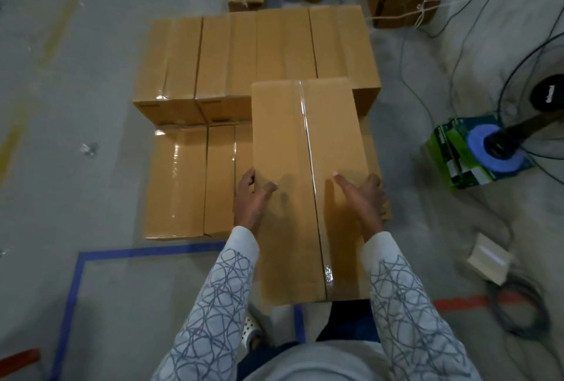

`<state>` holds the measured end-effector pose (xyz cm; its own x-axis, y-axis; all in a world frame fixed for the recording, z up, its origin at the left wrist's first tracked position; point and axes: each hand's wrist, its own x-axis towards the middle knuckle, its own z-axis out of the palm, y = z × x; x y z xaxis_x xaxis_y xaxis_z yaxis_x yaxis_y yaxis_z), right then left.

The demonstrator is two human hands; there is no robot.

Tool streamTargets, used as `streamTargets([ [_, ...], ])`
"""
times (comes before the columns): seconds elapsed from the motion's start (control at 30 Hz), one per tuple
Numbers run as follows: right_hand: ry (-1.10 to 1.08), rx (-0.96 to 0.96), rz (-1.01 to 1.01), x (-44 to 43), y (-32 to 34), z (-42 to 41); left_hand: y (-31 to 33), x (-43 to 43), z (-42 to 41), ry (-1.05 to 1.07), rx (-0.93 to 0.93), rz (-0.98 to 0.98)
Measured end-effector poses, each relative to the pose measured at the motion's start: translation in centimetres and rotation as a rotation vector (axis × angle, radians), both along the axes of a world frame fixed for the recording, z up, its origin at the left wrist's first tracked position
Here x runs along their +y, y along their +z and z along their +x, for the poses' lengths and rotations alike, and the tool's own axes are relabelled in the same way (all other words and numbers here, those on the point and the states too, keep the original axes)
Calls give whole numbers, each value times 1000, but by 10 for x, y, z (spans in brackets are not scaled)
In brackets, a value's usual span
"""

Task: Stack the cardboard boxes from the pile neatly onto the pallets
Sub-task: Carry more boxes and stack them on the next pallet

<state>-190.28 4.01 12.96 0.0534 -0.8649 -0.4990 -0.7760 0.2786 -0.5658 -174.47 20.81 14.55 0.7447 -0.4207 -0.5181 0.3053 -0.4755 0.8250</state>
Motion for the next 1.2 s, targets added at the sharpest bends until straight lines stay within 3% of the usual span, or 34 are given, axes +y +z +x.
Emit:
streamTargets([
  [0.37,46,99,68,-196,-93,-56,-90,-190,-47,-61,168,99],
  [0.67,-4,107,111,-271,-219,-54,-220,-272,-29,-46,284,109],
  [0.83,-21,39,180,-283,-273,-67,-284,-289,-24,-21,246,134],
  [1.0,-108,-34,151,-293,-299,-72,-296,-294,-31,3,204,143],
  [1.2,-152,-96,154,-296,-277,-43,-286,-315,-32,-54,284,125],
])
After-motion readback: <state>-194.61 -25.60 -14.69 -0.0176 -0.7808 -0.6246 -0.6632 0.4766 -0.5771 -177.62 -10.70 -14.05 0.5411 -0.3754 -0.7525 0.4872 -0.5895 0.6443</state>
